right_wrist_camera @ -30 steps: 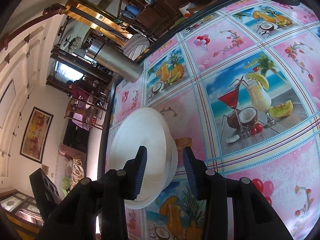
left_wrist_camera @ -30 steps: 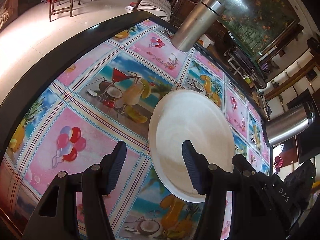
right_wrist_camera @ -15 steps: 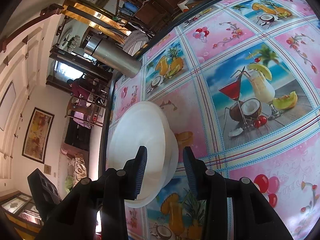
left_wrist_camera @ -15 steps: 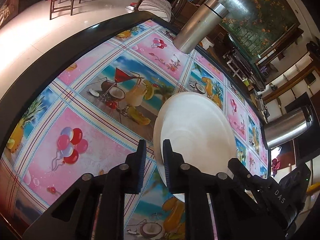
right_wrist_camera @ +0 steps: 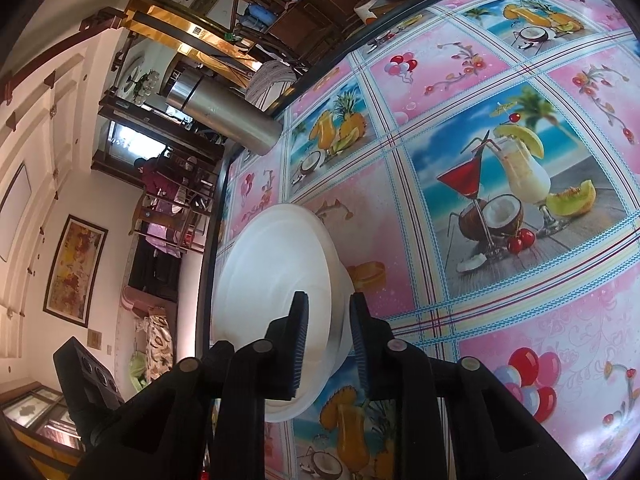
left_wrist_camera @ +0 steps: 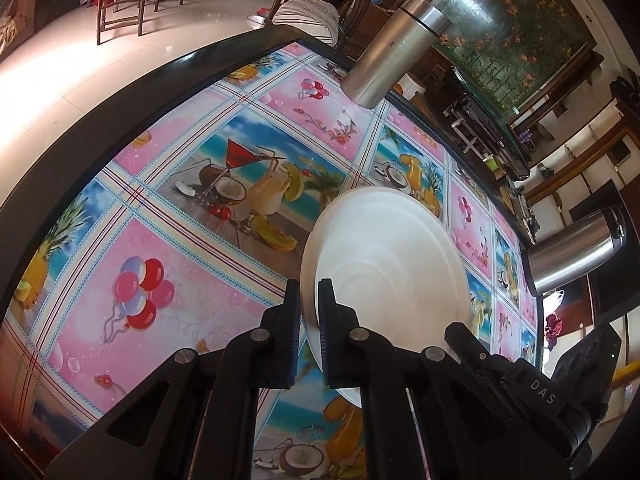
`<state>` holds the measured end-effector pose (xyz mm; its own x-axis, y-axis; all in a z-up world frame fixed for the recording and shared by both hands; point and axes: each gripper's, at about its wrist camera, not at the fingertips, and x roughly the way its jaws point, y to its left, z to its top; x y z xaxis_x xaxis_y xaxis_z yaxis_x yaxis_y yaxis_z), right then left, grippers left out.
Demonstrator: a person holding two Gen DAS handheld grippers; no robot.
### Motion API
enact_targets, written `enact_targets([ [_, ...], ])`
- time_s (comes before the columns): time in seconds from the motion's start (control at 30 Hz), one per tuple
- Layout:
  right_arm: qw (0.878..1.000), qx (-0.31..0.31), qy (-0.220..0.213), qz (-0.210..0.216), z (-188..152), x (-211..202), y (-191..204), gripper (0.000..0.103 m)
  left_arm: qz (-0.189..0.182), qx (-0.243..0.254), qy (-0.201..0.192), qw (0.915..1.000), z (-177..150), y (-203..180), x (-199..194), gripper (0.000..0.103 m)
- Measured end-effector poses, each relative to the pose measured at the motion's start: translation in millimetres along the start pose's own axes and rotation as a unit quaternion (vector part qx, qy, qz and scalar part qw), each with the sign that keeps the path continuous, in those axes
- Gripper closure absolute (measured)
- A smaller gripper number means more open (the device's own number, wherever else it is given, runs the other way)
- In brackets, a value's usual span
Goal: Organize plates and bowls
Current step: 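Close both grippers on the rim of the white bowl, then lift the white bowl and carry it over the plate stack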
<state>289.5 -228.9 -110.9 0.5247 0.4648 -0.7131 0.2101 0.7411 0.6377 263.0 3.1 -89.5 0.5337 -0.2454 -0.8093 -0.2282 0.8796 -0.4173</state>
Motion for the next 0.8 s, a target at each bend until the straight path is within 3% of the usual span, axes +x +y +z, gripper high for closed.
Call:
enact_targets([
  [0.07,1.000,-0.001,-0.003,-0.008,-1,0,0,0.096,0.000,0.000,0.001,1.0000,0,0,0,0.097],
  [0.5,1.000,0.008,0.017,-0.018,-5,-9,-5,0.097,-0.005,0.005,0.012,0.9999,-21,1,-6,0.098],
  [0.8,0.999,0.021,0.041,-0.008,-52,-51,-37,0.097,-0.009,0.049,0.023,0.9985,-72,-9,-36,0.097],
])
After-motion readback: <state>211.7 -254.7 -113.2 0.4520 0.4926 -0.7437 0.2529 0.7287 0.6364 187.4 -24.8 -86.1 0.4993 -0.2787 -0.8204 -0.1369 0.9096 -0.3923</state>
